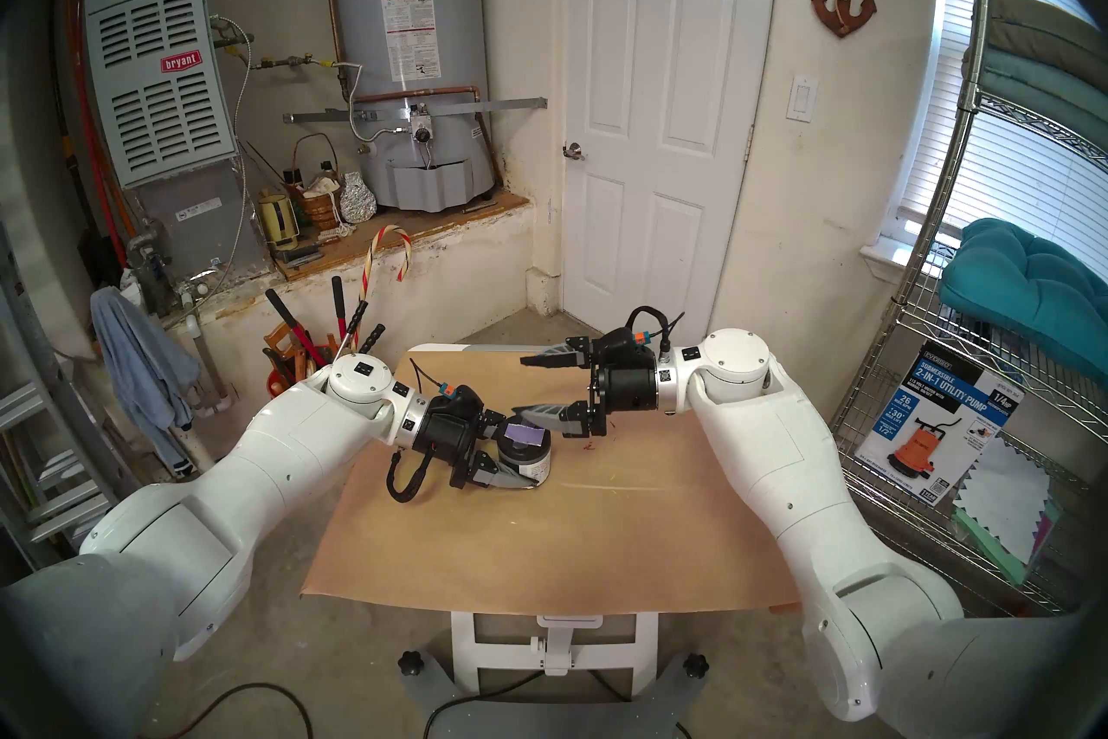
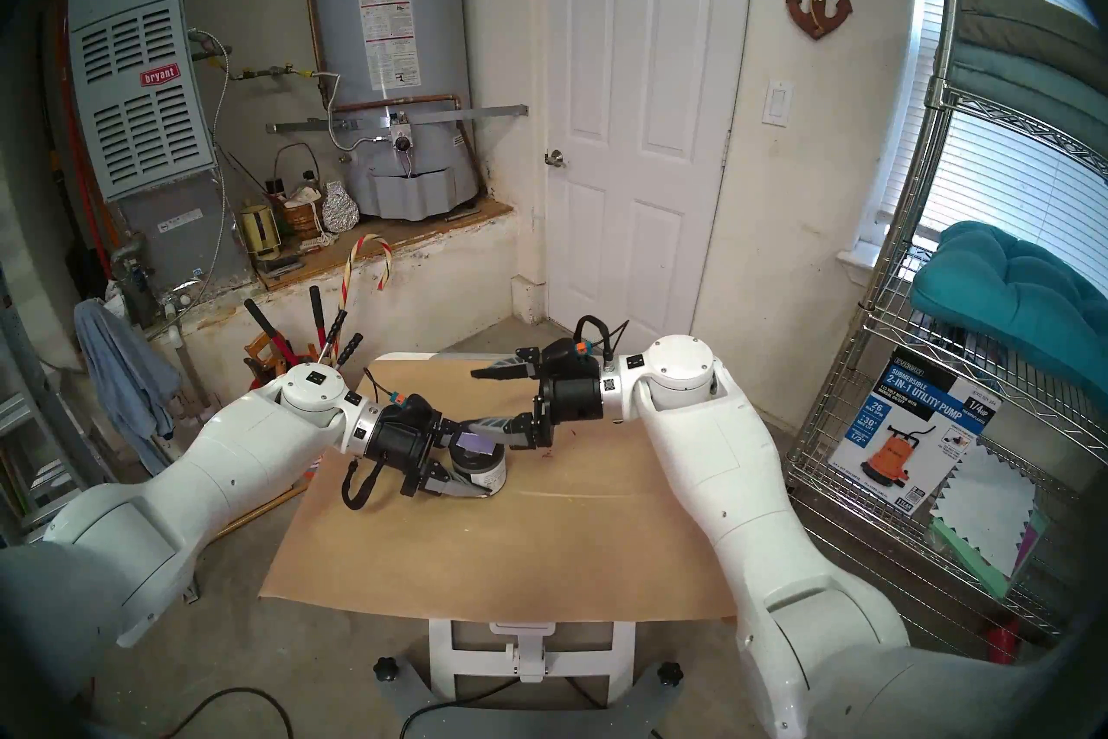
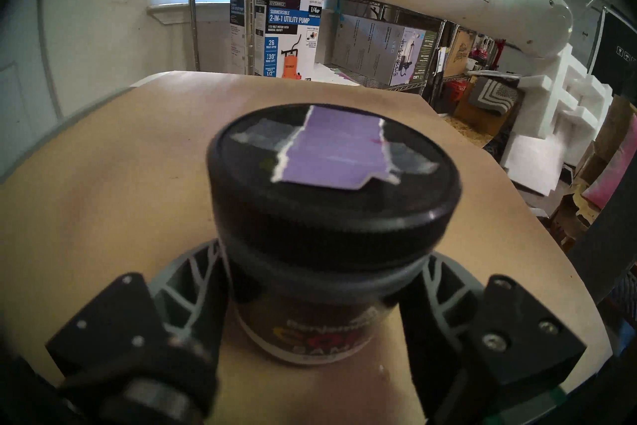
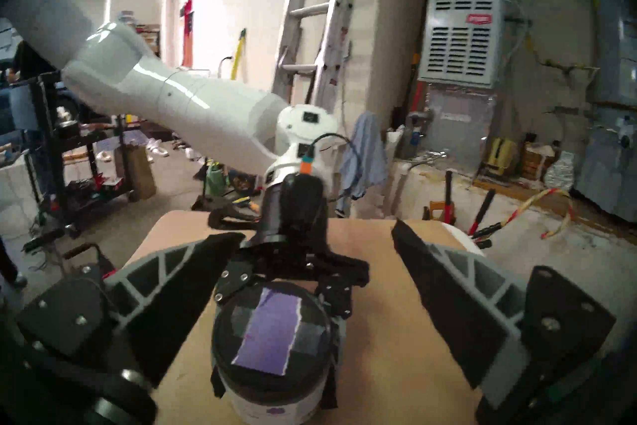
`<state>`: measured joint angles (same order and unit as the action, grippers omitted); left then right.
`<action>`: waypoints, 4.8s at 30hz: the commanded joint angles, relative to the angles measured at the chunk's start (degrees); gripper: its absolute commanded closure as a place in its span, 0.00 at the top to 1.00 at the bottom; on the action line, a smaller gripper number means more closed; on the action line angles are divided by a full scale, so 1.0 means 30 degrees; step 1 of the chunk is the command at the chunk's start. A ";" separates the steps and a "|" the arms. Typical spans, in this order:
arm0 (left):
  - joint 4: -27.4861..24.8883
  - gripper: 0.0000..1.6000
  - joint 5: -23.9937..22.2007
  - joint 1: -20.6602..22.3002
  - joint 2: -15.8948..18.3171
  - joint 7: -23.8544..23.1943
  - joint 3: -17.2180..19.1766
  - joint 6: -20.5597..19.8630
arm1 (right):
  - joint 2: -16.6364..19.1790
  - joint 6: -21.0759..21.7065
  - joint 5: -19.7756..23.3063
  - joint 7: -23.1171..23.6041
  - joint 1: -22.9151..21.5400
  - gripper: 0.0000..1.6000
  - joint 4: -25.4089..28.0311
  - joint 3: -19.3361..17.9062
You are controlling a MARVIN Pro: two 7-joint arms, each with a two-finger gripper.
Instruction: Open paint jar
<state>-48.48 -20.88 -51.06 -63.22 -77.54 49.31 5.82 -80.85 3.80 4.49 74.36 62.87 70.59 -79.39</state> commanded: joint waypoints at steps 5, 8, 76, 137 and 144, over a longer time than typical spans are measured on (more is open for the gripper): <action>-0.0577 0.00 0.0322 -0.0482 -0.0385 0.2402 0.0338 -0.0151 | -0.0951 0.1357 -0.0094 -0.3452 0.3040 1.00 0.3217 -0.1228; -0.0879 0.00 0.0271 -0.0781 -0.0507 0.2941 0.0488 -0.0211 | -0.1138 0.1640 -0.0121 -0.4130 0.3738 1.00 0.4033 -0.1302; -0.3884 0.00 0.0824 -0.2382 0.0449 0.5676 0.1478 -0.1714 | -0.3287 0.5102 -0.3699 -1.2087 0.9099 1.00 0.9669 0.0381; -0.3607 0.00 0.0666 -0.2184 0.0531 0.5290 0.1483 -0.1600 | -0.2964 0.4025 -0.3995 -1.2702 0.7748 1.00 0.7417 0.0482; -0.3669 0.00 0.0651 -0.2190 0.0558 0.5288 0.1496 -0.1663 | -0.3059 0.4232 -0.3864 -1.2624 0.7705 0.98 0.7240 0.0443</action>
<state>-59.15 -19.01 -57.93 -61.79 -61.85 53.60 1.00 -89.50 16.15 -7.74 35.96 87.16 92.03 -77.98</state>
